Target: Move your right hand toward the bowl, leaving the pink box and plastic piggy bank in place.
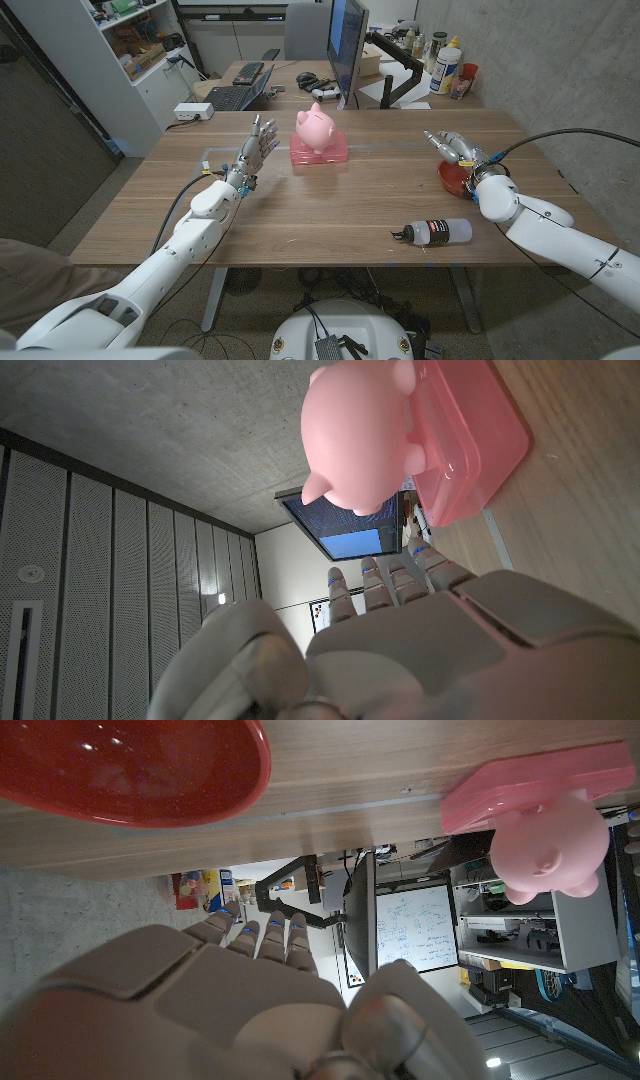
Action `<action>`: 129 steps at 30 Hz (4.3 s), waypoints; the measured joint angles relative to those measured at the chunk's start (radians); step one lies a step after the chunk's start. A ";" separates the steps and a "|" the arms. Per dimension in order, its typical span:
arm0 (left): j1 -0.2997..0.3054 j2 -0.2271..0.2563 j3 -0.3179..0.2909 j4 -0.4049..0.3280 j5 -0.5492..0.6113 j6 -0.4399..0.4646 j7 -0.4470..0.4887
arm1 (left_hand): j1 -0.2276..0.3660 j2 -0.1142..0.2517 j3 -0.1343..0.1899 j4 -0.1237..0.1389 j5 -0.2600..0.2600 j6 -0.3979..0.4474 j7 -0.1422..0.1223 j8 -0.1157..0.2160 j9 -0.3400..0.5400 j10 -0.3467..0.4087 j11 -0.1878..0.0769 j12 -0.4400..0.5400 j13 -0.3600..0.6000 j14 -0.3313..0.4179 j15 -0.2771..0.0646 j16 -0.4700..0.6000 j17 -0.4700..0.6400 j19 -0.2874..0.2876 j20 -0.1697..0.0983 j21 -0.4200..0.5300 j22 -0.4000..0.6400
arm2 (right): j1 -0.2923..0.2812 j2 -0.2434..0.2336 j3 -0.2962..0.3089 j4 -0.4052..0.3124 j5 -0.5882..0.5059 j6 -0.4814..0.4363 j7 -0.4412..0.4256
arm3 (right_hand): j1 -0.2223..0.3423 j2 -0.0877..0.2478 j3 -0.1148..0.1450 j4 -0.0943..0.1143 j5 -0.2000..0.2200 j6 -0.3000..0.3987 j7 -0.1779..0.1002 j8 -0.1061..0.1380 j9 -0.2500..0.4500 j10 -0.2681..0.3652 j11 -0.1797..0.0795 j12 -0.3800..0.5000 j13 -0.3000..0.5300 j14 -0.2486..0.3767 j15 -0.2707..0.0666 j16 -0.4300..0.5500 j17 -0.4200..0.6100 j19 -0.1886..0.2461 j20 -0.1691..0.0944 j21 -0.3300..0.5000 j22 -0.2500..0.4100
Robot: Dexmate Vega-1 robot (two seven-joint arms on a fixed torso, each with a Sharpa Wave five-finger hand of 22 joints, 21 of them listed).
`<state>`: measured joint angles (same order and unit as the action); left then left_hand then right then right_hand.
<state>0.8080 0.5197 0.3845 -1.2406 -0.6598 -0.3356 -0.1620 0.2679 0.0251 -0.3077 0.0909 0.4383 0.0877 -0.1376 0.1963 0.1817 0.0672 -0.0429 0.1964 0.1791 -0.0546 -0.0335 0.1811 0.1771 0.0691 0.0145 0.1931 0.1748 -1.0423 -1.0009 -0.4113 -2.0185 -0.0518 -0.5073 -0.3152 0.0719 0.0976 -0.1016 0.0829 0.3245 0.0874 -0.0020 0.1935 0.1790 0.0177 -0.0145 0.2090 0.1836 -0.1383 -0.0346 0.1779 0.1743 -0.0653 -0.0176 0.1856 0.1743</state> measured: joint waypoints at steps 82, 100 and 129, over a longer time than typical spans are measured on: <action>0.014 0.044 0.025 -0.056 0.049 0.040 0.024 | 0.000 0.000 0.000 0.000 0.006 -0.032 -0.011 -0.012 0.000 -0.004 0.004 0.000 0.000 -0.013 -0.002 0.000 0.000 -0.011 -0.018 0.000 0.000 | -0.088 -0.127 -0.051 0.101 -0.294 0.097 -0.004 | 0.071 -0.050 -0.004 -0.057 0.057 -0.025 -0.032 0.000 0.005 0.005 -0.041 0.008 0.000 0.028 -0.001 0.004 0.000 0.077 0.001 0.022 -0.002; 0.023 0.054 0.024 -0.072 0.055 0.051 0.035 | -0.004 -0.004 -0.004 0.004 0.012 -0.021 0.000 -0.008 0.000 -0.022 0.003 0.000 0.000 -0.013 -0.002 0.000 0.000 0.002 -0.031 0.000 0.000 | -0.114 -0.134 -0.053 0.129 -0.333 0.120 -0.012 | 0.080 -0.059 -0.007 -0.062 0.073 -0.025 -0.032 0.000 0.005 0.011 -0.046 0.008 0.000 0.037 0.001 0.004 0.000 0.091 -0.013 0.022 -0.002; 0.020 0.057 0.033 -0.098 0.064 0.059 0.031 | -0.013 -0.013 -0.008 0.008 0.012 -0.012 0.002 -0.004 0.000 -0.022 0.004 0.000 0.000 -0.013 -0.002 0.000 0.000 0.002 -0.031 0.000 0.000 | -0.162 -0.142 -0.029 0.159 -0.334 0.098 -0.054 | 0.096 -0.065 -0.007 -0.076 0.101 -0.073 -0.023 -0.013 0.005 0.011 -0.046 0.008 0.000 0.044 0.000 0.004 0.000 0.097 -0.007 0.020 -0.002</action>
<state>0.8280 0.5767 0.4177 -1.3390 -0.5962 -0.2763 -0.1307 0.2546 0.0119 -0.3161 0.0994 0.4499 0.0752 -0.1359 0.1925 0.1817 0.0454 -0.0393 0.1964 0.1790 -0.0674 -0.0358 0.1811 0.1772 0.0710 -0.0163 0.1931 0.1744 -1.2040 -1.1434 -0.4400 -1.8595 -0.3861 -0.4095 -0.3694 0.1683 0.0329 -0.1085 0.0065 0.4255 0.0141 -0.0252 0.1808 0.1837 0.0284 -0.0606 0.2167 0.1836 -0.0944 -0.0341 0.1818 0.1743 0.0314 -0.0248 0.2058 0.1723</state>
